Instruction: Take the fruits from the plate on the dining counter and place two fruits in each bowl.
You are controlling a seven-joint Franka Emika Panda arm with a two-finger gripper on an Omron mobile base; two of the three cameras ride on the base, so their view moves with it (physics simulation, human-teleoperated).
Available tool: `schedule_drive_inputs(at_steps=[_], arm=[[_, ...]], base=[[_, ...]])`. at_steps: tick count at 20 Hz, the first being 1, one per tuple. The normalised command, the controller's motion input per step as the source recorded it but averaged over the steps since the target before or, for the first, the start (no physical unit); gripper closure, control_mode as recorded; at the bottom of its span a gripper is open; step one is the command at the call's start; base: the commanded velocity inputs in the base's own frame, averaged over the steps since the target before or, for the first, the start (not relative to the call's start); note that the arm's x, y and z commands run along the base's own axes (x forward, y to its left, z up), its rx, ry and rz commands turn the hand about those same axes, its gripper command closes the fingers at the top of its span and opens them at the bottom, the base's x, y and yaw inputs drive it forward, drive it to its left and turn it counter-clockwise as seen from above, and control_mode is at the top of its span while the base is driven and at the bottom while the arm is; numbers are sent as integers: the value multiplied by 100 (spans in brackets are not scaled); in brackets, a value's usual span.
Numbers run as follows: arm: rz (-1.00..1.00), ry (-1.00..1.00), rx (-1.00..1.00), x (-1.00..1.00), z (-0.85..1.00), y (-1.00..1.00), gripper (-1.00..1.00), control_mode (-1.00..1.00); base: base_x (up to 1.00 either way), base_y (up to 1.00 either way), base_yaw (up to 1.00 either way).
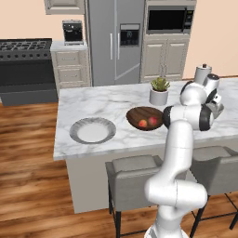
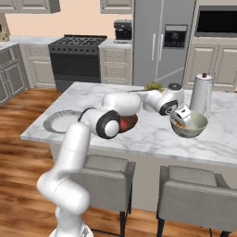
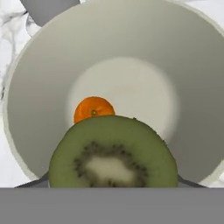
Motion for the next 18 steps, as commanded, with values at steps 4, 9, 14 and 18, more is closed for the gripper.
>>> schedule_drive_inputs(at_steps=[4, 9, 14, 18], arm=[[0, 3, 0, 17, -7, -8, 100, -100], [0, 4, 0, 5, -37, -2, 100, -100], [0, 1, 0, 0, -38, -2, 100, -100], [0, 1, 0, 0, -5, 0, 100, -100]], base=[[0, 0, 0], [0, 0, 0], [0, 0, 0], [0, 0, 0]])
